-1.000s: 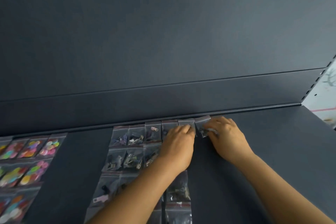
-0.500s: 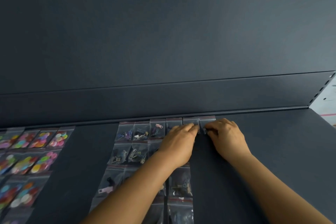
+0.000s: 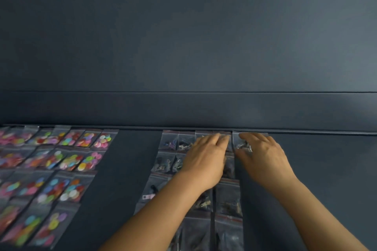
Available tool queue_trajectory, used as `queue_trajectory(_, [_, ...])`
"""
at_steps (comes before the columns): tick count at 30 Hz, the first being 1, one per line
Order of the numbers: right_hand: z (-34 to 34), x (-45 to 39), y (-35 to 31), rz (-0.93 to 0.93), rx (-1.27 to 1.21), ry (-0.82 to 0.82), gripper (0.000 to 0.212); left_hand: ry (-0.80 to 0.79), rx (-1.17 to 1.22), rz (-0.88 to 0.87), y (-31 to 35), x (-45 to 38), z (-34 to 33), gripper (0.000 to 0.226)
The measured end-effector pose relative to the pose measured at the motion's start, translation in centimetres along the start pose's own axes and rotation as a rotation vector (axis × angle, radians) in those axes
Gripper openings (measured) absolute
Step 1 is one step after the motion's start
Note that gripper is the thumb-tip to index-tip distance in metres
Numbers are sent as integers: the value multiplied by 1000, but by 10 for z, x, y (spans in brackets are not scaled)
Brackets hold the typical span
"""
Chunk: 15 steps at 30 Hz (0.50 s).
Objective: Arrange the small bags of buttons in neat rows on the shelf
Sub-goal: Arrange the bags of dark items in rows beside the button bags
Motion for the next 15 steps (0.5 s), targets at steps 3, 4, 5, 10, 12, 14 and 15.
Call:
queue_trajectory(3, [-2,10,-39,93,6,-27,54,55,40,60,-25,28,23,59])
queue_trajectory(4, [-4,14,-54,123,8,-38,55,74,46,75,-35,40,32,59])
queue_trajectory(5, [-7,18,-70,151,9,-46,56,92,45,90,-45,52,40,59])
queue_trajectory(10, [-28,42,-156,272,22,-65,59,160,49,213,-108,126,74,61])
queue_trajectory(12, [-38,54,-193,303,12,-76,60,170,53,269,-135,158,84,62])
queue_trajectory(14, [-48,66,-231,329,-4,-86,59,183,64,315,-162,192,95,63])
queue_trajectory(15, [-53,72,-251,345,-12,-87,58,190,68,328,-174,209,101,63])
Point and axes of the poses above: each hand's wrist, its own x-axis away from the middle knuckle, its own z-axis out of the back of the hand, y = z × x, the point moved 7 cm from there along -x, towards the middle knuckle, and after that the axes turned 5 degrees about x, right-handed, at the moved point
